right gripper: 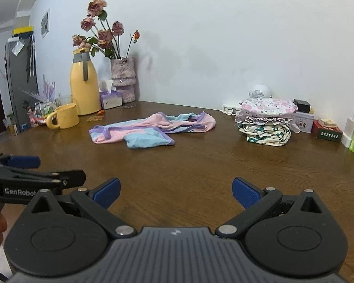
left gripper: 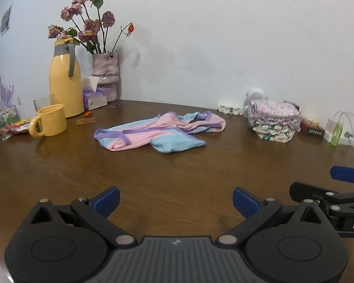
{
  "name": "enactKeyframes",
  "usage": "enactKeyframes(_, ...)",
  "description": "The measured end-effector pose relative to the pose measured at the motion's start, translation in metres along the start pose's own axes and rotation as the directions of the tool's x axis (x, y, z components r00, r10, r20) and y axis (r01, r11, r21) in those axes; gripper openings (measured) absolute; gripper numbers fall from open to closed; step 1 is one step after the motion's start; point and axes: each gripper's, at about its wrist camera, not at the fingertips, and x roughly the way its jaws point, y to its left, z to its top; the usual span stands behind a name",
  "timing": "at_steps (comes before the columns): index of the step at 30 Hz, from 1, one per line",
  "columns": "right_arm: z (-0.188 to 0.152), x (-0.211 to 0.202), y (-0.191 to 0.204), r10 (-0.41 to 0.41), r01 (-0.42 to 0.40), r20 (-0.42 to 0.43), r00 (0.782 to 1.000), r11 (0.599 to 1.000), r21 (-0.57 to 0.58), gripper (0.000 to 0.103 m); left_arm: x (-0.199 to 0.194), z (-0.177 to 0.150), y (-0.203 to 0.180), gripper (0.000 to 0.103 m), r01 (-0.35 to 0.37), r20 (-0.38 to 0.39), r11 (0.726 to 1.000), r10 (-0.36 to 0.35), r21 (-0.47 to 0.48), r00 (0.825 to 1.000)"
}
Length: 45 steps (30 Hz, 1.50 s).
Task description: Fold clothes
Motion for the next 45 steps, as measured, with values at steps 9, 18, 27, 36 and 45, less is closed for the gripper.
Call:
enactKeyframes(9, -0.017, -0.015, 0.003, -0.005, 0.005, -0.051, 0.999, 1.0, -0.005, 0.103, -0.009, -0.015, 0.0, 0.102, -0.005, -0.022, 1.0, 0.005, 0.007, 1.0)
enactKeyframes(18, -0.03, 0.006, -0.003, -0.007, 0.013, -0.105, 0.994, 0.998, 0.056, 0.103, -0.006, -0.028, -0.004, 0.102, -0.027, -0.049, 0.999, 0.028, 0.021, 0.998)
enactKeyframes(27, -0.034, 0.009, -0.005, -0.005, 0.011, -0.113, 0.994, 0.998, 0.055, 0.103, -0.001, -0.026, -0.007, 0.102, -0.044, -0.056, 0.999, 0.046, 0.023, 0.997)
enactKeyframes(36, -0.035, 0.009, -0.004, -0.009, 0.016, -0.113, 0.994, 0.998, 0.059, 0.103, -0.002, -0.028, 0.0, 0.102, -0.039, -0.057, 0.999, 0.041, 0.023, 0.998)
enactKeyframes(45, -0.035, 0.01, -0.004, -0.006, 0.013, -0.116, 0.993, 0.998, 0.062, 0.103, -0.003, -0.026, -0.002, 0.102, -0.043, -0.056, 0.999, 0.044, 0.022, 0.997)
